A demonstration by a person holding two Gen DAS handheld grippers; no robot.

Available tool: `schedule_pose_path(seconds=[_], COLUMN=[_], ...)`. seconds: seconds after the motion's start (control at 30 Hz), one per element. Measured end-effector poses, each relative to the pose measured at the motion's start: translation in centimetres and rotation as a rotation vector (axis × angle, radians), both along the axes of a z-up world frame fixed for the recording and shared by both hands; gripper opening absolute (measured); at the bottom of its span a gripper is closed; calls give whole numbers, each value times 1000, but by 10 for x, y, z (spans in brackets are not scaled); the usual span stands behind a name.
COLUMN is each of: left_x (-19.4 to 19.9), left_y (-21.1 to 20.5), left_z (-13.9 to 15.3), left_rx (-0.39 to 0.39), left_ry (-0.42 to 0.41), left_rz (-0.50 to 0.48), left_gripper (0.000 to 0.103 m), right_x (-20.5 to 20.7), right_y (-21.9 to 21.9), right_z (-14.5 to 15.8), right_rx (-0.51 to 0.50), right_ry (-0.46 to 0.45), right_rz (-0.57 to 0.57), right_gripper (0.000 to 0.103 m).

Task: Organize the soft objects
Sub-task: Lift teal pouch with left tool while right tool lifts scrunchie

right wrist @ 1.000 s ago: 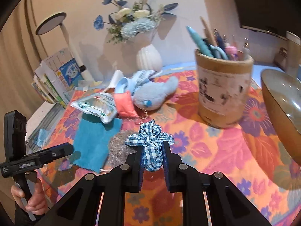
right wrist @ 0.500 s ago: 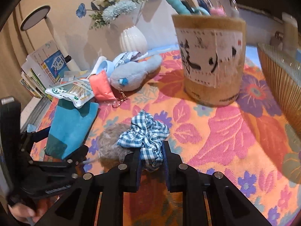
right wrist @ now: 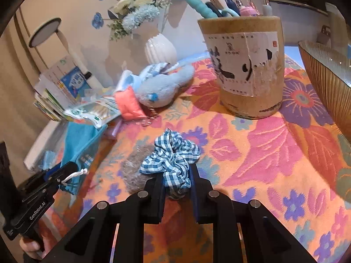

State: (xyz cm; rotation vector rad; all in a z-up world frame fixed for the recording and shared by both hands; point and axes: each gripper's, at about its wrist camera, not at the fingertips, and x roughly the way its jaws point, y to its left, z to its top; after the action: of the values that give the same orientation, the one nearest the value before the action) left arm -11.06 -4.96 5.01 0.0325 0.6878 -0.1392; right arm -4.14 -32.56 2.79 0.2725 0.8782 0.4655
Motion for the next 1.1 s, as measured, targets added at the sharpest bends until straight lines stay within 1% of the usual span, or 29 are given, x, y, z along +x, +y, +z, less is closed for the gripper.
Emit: schedule_pose_path(seconds=[0.07,0.1,0.13,0.2,0.23,0.27,0.3,0.33,0.37,0.4,0.47,0.53,0.57,0.6,0.63,0.67,0.7,0.73,0.77,0.8,0.87,0.9,0.93,0.97,1.0,1.03,1.07,1.1], left_x=[-7,-9,-10,-12,-10,-8,-8,-6,-6,-5,-3,-5,-5,-5,-5,-5,-4,-4,-4,-5,-10,-9,-7,-5,-5,-5,-4,-3], left_y=[16,19,26,34,39,44,46,50,53,57,61,64,65,66,67,68,68,68,67,66,61,58,53,50,45,40,36,29], left_z=[5,5,3,-3,-10,-15,-19,-25,-28,-32,-34,-34,-34,-34,-35,-35,-35,-35,-36,-36,-34,-34,-35,-36,-38,-39,-40,-42], left_rx=[-49,-62,-73,-71,-75,-82,-88,-104,-116,-133,-152,-161,-167,-170,-171,-177,-186,-189,-189,-180,-151,-130,-106,-87,-61,-37,-14,30], left_ry=[0,3,9,20,40,56,65,80,86,91,96,90,92,96,102,110,125,137,145,144,97,94,110,119,122,120,122,128], left_rz=[-1,-1,5,25,37,46,50,53,54,56,47,44,39,41,47,45,36,33,35,45,56,53,52,50,45,39,37,40], left_gripper=[12,12,12,12,12,12,12,12,12,12,12,14,17,30,34,34,39,56,70,91,93,93,93,93,93,93,93,93], right_x=[-3,-4,-5,-5,-6,-8,-13,-16,-21,-23,-26,-25,-25,-23,-21,-19,-16,-14,-11,-9,-7,-9,-11,-11,-12,-14,-14,-16], right_y=[5,9,13,22,27,30,31,30,29,27,23,20,21,22,24,28,34,40,48,55,70,77,83,86,90,95,98,99], right_z=[5,7,7,4,0,-2,-2,-2,-1,0,4,11,14,15,16,14,11,9,5,1,-5,-4,-4,-4,-4,-4,-5,-4], right_rx=[5,0,-9,-51,-85,-108,-133,-142,-141,-135,-112,-67,-41,-11,12,26,28,21,0,-27,-105,-145,-168,-181,-197,-233,-261,-274], right_ry=[-4,-4,-1,23,41,45,39,32,24,23,28,14,12,15,21,30,40,48,56,61,61,30,18,14,6,-9,-15,-27], right_rz=[14,22,31,48,61,69,70,74,88,100,115,124,134,143,148,150,157,163,163,158,144,136,138,140,140,138,139,140], right_gripper=[19,19,19,24,31,44,52,65,71,74,91,93,95,96,100,103,103,103,103,103,103,103,103,100,97,81,69,69])
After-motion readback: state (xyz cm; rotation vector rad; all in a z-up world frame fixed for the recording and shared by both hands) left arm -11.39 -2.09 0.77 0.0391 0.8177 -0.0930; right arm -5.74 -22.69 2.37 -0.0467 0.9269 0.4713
